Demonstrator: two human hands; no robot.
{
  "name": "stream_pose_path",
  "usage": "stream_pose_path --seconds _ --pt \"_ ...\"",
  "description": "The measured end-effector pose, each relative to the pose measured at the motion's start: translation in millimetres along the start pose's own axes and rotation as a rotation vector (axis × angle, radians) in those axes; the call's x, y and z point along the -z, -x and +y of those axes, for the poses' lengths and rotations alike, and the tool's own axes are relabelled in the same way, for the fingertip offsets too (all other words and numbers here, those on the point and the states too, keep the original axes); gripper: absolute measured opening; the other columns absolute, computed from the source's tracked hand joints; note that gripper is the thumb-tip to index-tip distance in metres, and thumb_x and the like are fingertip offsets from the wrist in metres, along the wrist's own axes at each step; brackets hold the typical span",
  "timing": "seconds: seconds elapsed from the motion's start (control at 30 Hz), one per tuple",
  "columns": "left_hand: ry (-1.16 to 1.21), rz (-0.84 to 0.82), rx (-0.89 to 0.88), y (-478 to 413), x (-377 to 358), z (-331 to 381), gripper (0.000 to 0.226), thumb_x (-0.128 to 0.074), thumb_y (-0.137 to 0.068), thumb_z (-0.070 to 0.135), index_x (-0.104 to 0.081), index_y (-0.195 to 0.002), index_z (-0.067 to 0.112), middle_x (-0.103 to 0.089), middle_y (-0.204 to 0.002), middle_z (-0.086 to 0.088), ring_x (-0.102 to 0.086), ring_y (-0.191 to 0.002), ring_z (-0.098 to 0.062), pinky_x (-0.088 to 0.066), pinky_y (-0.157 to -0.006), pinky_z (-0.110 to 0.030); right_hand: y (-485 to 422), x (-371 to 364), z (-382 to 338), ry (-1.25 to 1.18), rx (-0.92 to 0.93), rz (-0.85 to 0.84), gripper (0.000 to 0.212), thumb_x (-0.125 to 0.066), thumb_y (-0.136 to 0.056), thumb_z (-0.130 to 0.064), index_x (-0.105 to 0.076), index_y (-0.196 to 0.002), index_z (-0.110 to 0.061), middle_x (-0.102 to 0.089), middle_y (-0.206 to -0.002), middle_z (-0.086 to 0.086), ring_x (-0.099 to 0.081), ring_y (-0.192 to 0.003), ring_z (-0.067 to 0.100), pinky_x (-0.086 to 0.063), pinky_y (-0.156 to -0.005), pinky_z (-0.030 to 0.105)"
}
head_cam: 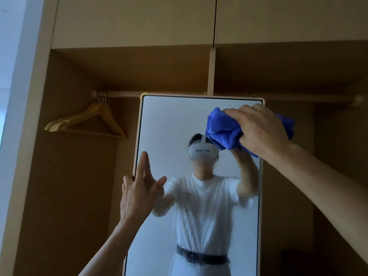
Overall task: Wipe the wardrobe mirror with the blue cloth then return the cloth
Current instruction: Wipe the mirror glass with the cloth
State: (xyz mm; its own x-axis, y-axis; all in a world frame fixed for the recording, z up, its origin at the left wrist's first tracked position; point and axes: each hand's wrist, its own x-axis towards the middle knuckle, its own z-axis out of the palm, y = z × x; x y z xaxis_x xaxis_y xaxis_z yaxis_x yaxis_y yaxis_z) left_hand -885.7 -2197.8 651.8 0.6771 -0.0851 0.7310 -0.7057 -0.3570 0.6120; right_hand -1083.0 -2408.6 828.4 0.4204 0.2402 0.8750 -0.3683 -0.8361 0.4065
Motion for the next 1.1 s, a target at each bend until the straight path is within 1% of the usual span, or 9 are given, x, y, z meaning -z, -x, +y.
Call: stream_pose_path --seconds 0.13,0.33,0.5,0.63,0.7,0.8,0.93,1.0,1.1 --pt "-0.008 0.004 0.009 2.1 1.0 1.5 0.094 -0.059 -0.089 0.064 0.01 -0.152 0.061 -0.046 -0.117 -0.013 -0.052 -0.108 -0.031 -0.055 -0.083 -0.048 11.9 2.3 1.3 0.024 0.028 -0.03 0.051 -0.066 -0.085 -0.022 -0.052 -0.134 -0.024 -0.066 -0.105 0.004 -0.058 -0.092 0.031 -0.047 -0.081 0.045" --pt "-0.013 0.004 0.012 3.0 1.0 1.4 0.094 -0.058 -0.087 0.065 0.01 -0.152 0.06 -0.046 -0.12 -0.015 -0.052 -0.111 -0.033 -0.057 -0.082 -0.051 -12.2 15.7 15.5 0.048 -0.045 0.014 0.057 -0.067 -0.086 -0.017 -0.048 -0.139 -0.027 -0.064 -0.116 0.005 -0.057 -0.104 0.033 -0.046 -0.084 0.044" --pt "-0.01 0.014 0.012 0.3 -2.0 -0.7 0.096 -0.056 -0.083 0.069 0.01 -0.151 0.061 -0.048 -0.119 -0.016 -0.052 -0.111 -0.033 -0.056 -0.08 -0.048 -23.3 22.8 32.0 0.076 -0.156 0.074 0.053 -0.065 -0.085 -0.014 -0.05 -0.135 -0.023 -0.062 -0.104 0.01 -0.058 -0.093 0.037 -0.037 -0.067 0.039" --pt "-0.024 -0.001 0.013 -1.6 -3.0 -2.6 0.097 -0.049 -0.078 0.073 0.009 -0.154 0.057 -0.048 -0.114 -0.016 -0.053 -0.108 -0.033 -0.056 -0.083 -0.05 3.8 15.3 20.1 0.071 -0.189 0.055 0.045 -0.064 -0.082 -0.011 -0.056 -0.125 -0.017 -0.064 -0.098 0.01 -0.059 -0.088 0.036 -0.042 -0.065 0.038" --pt "-0.007 -0.002 0.006 -0.7 -3.0 -4.6 0.096 -0.052 -0.08 0.073 0.01 -0.152 0.06 -0.046 -0.118 -0.015 -0.052 -0.111 -0.033 -0.055 -0.084 -0.051 15.2 13.7 17.5 0.056 -0.218 0.015 0.044 -0.064 -0.082 -0.013 -0.056 -0.124 -0.018 -0.064 -0.096 0.007 -0.059 -0.086 0.032 -0.045 -0.062 0.037" --pt "0.021 0.004 0.005 -0.2 -2.2 -6.3 0.094 -0.056 -0.083 0.071 0.011 -0.148 0.066 -0.043 -0.123 -0.014 -0.05 -0.115 -0.035 -0.053 -0.083 -0.051 19.8 10.6 16.2 0.041 -0.269 -0.019 0.039 -0.066 -0.083 -0.019 -0.054 -0.119 -0.018 -0.061 -0.091 0.004 -0.059 -0.077 0.028 -0.043 -0.058 0.033" --pt "0.052 0.004 -0.006 -0.4 -0.2 -6.8 0.094 -0.058 -0.083 0.071 0.011 -0.146 0.069 -0.042 -0.117 -0.011 -0.051 -0.113 -0.035 -0.052 -0.086 -0.053 14.1 6.8 15.9 -0.056 -0.45 0.056 0.031 -0.069 -0.083 -0.023 -0.052 -0.108 -0.015 -0.052 -0.081 -0.004 -0.049 -0.063 0.019 -0.035 -0.056 0.028" --pt "0.05 0.006 -0.025 -0.4 0.8 -7.6 0.094 -0.057 -0.083 0.073 0.012 -0.146 0.069 -0.04 -0.112 -0.006 -0.052 -0.108 -0.033 -0.053 -0.085 -0.051 11.3 4.8 17.0 -0.087 -0.543 0.124 0.025 -0.069 -0.083 -0.022 -0.048 -0.098 -0.017 -0.043 -0.07 -0.008 -0.041 -0.053 0.014 -0.029 -0.052 0.026" --pt "0.078 0.007 -0.037 -4.1 3.0 -8.8 0.1 -0.061 -0.081 0.072 0.01 -0.149 0.064 -0.043 -0.11 -0.007 -0.053 -0.103 -0.032 -0.054 -0.082 -0.051 8.3 1.5 19.2 -0.097 -0.62 0.151 0.027 -0.066 -0.084 -0.026 -0.041 -0.093 -0.02 -0.044 -0.068 -0.007 -0.037 -0.052 0.014 -0.032 -0.055 0.027"
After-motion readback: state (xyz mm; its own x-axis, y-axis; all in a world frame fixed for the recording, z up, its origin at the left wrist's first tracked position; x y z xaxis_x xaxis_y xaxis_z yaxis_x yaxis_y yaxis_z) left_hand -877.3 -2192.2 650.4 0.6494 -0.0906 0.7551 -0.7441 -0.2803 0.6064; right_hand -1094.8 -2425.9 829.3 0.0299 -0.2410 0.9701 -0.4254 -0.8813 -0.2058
